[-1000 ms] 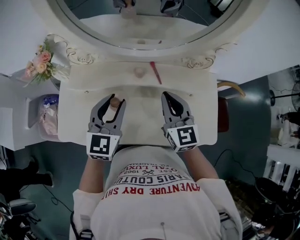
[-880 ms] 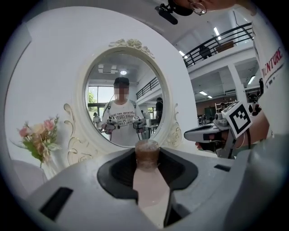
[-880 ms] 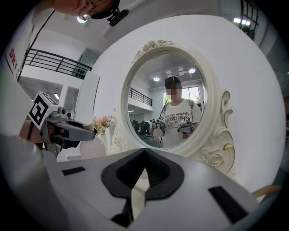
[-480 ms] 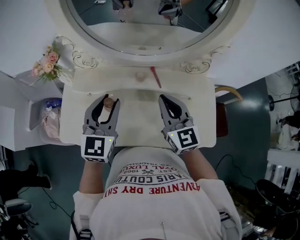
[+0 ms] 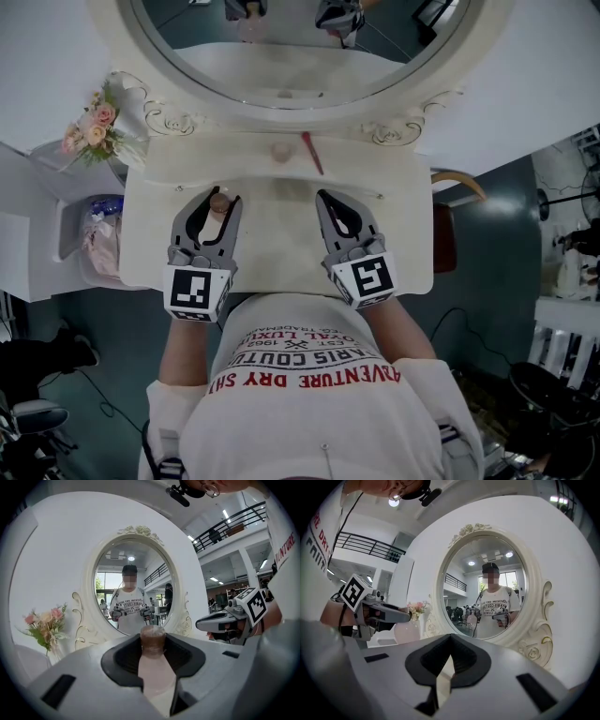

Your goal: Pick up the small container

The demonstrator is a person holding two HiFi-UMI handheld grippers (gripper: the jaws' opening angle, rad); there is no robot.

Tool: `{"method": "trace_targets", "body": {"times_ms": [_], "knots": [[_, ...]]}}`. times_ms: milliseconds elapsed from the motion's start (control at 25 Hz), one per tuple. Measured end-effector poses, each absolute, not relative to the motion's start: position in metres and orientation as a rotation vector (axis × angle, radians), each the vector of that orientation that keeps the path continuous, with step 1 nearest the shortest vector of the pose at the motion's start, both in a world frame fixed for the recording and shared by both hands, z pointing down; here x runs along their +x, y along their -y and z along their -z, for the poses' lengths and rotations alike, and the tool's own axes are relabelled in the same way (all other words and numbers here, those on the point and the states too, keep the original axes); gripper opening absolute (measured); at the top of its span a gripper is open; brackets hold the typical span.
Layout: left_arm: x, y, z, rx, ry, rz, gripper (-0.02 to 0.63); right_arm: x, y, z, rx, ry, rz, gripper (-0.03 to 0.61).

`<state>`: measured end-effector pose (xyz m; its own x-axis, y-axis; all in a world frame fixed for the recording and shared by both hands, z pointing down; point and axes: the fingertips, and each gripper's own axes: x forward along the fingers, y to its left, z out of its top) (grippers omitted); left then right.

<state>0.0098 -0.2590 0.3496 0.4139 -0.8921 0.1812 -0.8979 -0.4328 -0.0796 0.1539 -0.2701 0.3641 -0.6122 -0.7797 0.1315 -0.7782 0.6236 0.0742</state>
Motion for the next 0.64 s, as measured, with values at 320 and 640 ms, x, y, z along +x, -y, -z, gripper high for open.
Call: {"method": "trace_targets", "body": {"times_ms": [320, 640], "knots": [[0.0123, 0.2614, -0.3510, 2.618, 1.646, -0.298, 0.146, 0.1520, 0.2747, -0.3673, 1.310, 2.668, 0.028, -0.002], [0.0156, 0.2609, -0.3467, 2.624, 1.628, -0.287, 0.146, 0.1515, 0.2746, -0.3657, 1.320, 2.676, 0.009, -0.002]]}}
